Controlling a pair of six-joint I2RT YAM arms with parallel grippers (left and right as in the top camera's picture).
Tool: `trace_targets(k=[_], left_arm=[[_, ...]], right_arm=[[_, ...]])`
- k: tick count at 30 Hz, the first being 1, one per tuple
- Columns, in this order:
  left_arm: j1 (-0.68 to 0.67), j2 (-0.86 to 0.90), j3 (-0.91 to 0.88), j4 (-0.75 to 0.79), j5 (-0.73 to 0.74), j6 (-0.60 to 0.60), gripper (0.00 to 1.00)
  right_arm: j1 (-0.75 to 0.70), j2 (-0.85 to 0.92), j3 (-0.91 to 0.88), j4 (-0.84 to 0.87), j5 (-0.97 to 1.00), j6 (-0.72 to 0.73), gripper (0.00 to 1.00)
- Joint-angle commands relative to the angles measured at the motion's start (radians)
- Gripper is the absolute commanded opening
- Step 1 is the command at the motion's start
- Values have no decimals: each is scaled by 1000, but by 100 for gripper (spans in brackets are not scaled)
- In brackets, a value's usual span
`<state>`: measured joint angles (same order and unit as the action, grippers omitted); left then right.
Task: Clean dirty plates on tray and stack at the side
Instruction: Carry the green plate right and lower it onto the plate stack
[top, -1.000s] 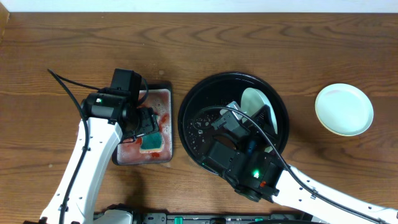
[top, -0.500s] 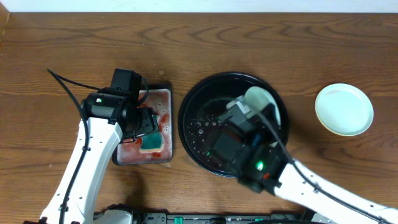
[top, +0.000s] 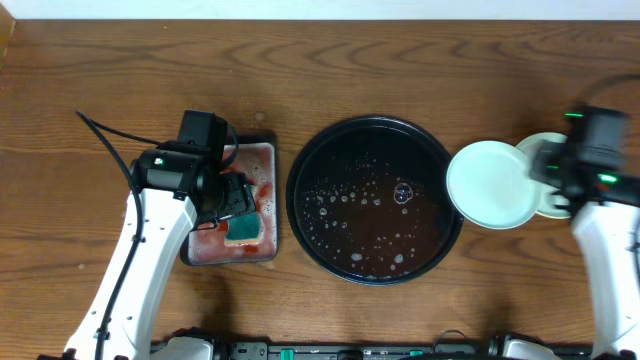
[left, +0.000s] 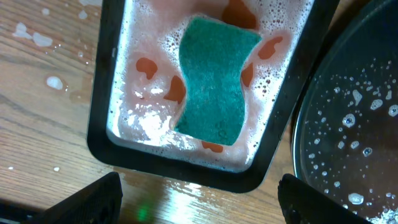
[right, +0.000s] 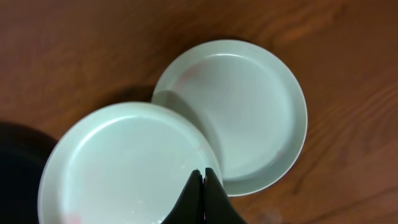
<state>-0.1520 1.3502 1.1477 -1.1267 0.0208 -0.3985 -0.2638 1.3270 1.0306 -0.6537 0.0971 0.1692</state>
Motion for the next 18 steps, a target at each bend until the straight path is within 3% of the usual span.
trace_targets(k=[1,4,6,7,8,15,18], left_arm=[[4,-4,6,-6,-3,2,81],[4,-4,6,-6,-3,2,81],[4,-4,6,-6,-3,2,81],[4,-4,6,-6,-3,2,81],[4,-4,6,-6,-3,2,81],[4,-4,6,-6,-3,2,81],[4,-4,6,-6,-3,2,81]], right_arm=[[-184,40,3,2,-325,-18,1],[-250,96,3,-29,-411,-36,1],[-249,137,3,-66,-424,-36,34],[-243,165,3,-70,-421,-36,45],[-240,186,3,-67,-415,-36,47],[-236,393,3,96,-386,-36,44],[-225,463,2,85,-490,-94,30]])
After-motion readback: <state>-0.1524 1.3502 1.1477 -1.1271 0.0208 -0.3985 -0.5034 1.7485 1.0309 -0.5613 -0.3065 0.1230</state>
